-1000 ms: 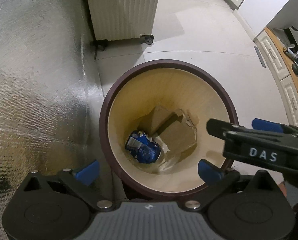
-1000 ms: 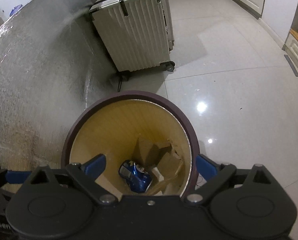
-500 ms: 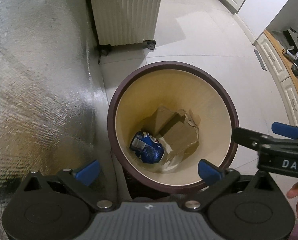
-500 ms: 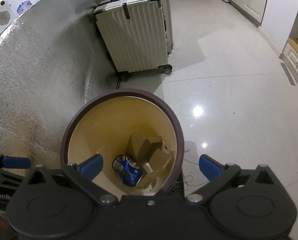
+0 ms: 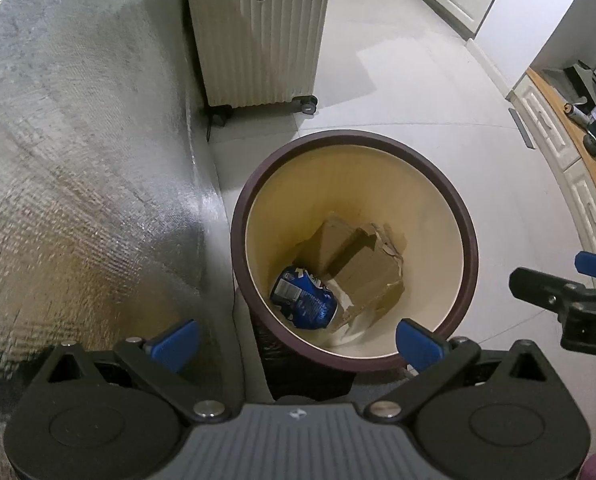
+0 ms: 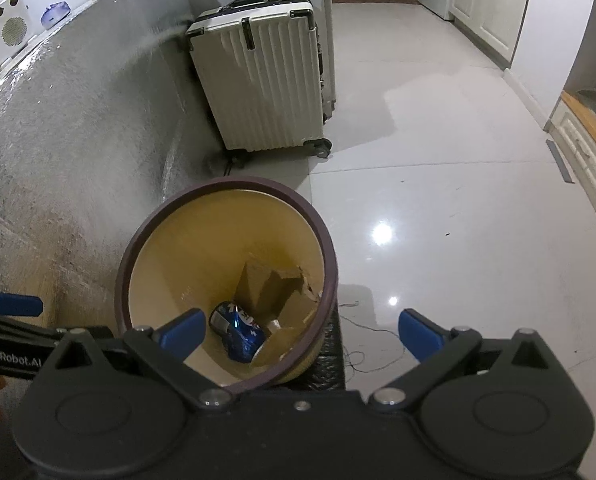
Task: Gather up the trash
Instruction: 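Open both tools to drop the package and can into the wastebasket, then move both open tools back over the table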
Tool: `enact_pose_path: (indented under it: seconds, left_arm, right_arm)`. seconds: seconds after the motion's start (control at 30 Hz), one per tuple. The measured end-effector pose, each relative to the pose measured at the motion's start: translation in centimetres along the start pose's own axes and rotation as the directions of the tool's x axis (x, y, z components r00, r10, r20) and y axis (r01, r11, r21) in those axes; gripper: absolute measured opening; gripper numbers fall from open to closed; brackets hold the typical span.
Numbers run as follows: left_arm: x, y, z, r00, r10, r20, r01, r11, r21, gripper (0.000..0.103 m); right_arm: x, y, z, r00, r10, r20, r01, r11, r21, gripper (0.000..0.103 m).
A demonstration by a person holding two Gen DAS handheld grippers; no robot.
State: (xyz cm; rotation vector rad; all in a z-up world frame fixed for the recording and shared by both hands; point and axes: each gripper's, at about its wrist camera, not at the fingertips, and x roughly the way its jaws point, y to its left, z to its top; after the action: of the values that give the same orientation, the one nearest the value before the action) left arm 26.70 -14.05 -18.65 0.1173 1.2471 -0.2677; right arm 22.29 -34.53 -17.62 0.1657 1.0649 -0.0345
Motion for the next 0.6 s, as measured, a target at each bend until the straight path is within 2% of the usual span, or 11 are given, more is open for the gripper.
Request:
enact_pose_path:
  seconds: [0.37,0.6]
  left_arm:
    - [-3.8,-0.2,-2.1,0.995,-0.035,0.094,0.035,0.999,-0.006,0.103]
    - [-7.8,-0.7,-3.6,0.979,-0.048,0.197,0.043,0.999,0.027,0.103]
  right_arm:
    - [-3.3,-0.2,-1.8,0.998,-0.034,0.058,0.036,0.999,-0.036,0.103]
    - [-7.2,0.0,-2.6,0.99,-0.036,0.139,0.043,0.998,-0.043,0.103]
